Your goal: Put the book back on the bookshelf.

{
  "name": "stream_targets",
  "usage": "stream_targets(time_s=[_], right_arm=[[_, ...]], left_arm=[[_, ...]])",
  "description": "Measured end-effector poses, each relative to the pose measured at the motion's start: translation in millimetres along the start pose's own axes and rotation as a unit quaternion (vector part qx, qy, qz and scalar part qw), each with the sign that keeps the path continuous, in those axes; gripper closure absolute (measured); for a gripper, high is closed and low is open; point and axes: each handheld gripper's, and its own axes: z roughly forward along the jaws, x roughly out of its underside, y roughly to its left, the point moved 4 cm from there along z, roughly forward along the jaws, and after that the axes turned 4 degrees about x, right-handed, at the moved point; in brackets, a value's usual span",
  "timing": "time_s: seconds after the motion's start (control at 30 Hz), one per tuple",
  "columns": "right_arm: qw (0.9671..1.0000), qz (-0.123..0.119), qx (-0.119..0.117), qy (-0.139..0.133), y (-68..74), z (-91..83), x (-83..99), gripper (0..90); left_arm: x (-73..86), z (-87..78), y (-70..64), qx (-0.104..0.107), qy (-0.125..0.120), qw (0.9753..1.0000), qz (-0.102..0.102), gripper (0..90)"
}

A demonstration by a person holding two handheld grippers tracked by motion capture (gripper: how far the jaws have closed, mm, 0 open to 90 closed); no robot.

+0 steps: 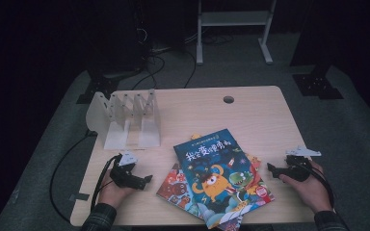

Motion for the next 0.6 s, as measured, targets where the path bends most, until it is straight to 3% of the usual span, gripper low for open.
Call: stream_targets(time_s=[0.13, 0.2, 0.33, 0.5, 0.6], right_arm=[[1.0000, -0.001, -0.002, -0.003, 0.5, -1.8, 1.2, 16.9], [0.9999, -0.002, -0.004, -0.011, 0.1, -4.2, 2.0, 27.5], [0.9998, 0.000, -0.005, -0.019, -0.5, -7.5, 3.7, 39.5], [0.9999, 0.000, -0.009, 0.006, -0.8, -17.0, 3.1, 66.3], [0.9997, -0.002, -0.017, 0.016, 1.6, -22.9, 0.0, 77.7]], left_arm=[[0.0, 0.0, 0.0, 0.000, 0.000, 1.0000, 0.000, 0.0], [0.0, -0.1, -0.1, 0.001, 0.000, 1.0000, 0.000, 0.0], [-0.6, 0.6, 0.6, 0.003, -0.001, 1.0000, 0.003, 0.0], [-0.7, 0.5, 0.6, 0.004, 0.000, 1.0000, 0.004, 0.0], [-0.7, 0.5, 0.6, 0.004, 0.000, 1.0000, 0.004, 0.0]])
